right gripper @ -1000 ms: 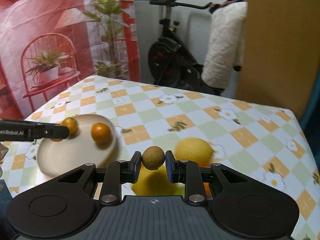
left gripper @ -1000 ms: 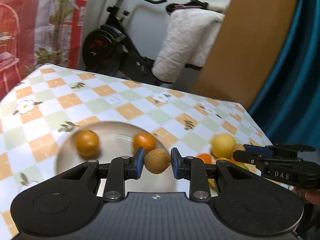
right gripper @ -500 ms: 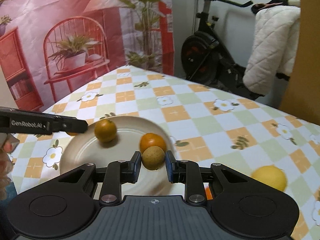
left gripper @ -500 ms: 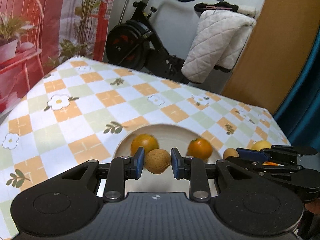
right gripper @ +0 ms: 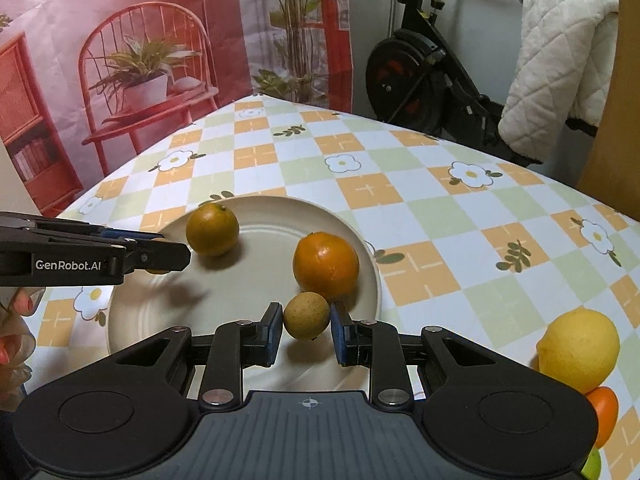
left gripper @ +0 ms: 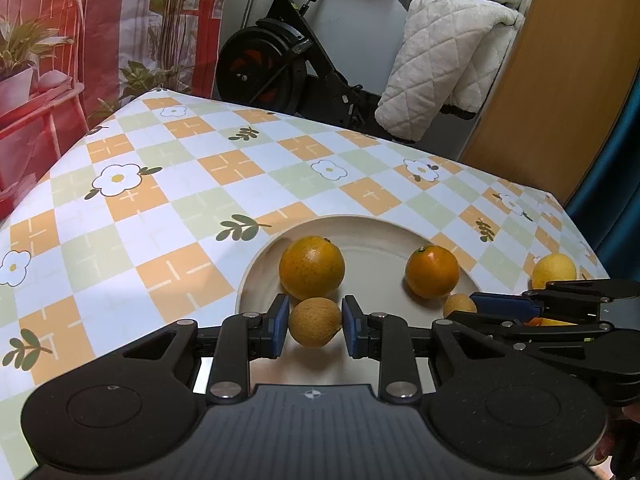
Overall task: Organize fruits
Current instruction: 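Carry both brown fruits onto the beige plate and open both tools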
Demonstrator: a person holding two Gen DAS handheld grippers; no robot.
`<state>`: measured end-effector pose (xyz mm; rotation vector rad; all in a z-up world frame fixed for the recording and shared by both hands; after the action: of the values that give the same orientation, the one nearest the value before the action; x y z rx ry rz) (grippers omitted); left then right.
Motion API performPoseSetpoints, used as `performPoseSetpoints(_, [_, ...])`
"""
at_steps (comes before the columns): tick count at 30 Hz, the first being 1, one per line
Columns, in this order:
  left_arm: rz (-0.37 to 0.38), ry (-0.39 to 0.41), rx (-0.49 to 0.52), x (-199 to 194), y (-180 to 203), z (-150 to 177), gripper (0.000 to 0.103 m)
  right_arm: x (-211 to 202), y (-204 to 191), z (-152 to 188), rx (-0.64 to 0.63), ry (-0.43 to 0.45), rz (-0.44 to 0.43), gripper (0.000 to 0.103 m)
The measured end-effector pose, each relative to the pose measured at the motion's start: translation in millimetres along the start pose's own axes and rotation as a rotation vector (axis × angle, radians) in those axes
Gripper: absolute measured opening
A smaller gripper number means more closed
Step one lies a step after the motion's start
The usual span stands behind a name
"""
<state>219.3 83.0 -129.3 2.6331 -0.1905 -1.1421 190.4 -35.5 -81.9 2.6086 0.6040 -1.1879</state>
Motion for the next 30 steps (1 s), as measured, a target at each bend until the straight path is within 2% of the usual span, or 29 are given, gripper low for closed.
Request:
performPoseSetpoints(18, [-0.030, -0.001, 0.019, 3, -1, 2, 0.030, 6, 2, 7, 0.014, -0.021, 0.008, 0.025])
performPoseSetpoints(22, [-0.032, -0.001, 0.020, 3, -2, 1, 0.031, 6, 2, 7, 0.015, -0.019, 0.008, 0.030])
performPoseSetpoints(24, [-0.027, 0.007, 0.019, 3, -1, 0, 0.034, 4, 3, 7, 0.017, -0.017, 0.010, 0.034])
performPoseSetpoints(26, [-0.030, 0.017, 0.017, 0, -1, -1, 0.049, 2, 3, 6, 0.021, -0.009, 0.011, 0.037])
performPoseSetpoints(28, [-0.034, 0.031, 0.015, -3, 0, -2, 0.054, -3, 4, 6, 0.026, 0.002, 0.013, 0.039])
performPoseSetpoints(30, [-0.035, 0.040, 0.016, -7, 1, -3, 0.055, -9, 4, 5, 0.029, 0.017, 0.017, 0.044])
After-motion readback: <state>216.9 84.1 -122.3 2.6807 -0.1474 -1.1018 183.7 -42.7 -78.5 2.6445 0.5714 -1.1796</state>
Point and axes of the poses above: each gripper's, at about its wrist camera, not at the fingertips, and x roughly the way its jaws point, y to its right, z to its underside, the point moved 6 cm from there along x, roughly the way its jaws point, and after that the axes turned 8 degrees about -x, right-handed, at the moved point
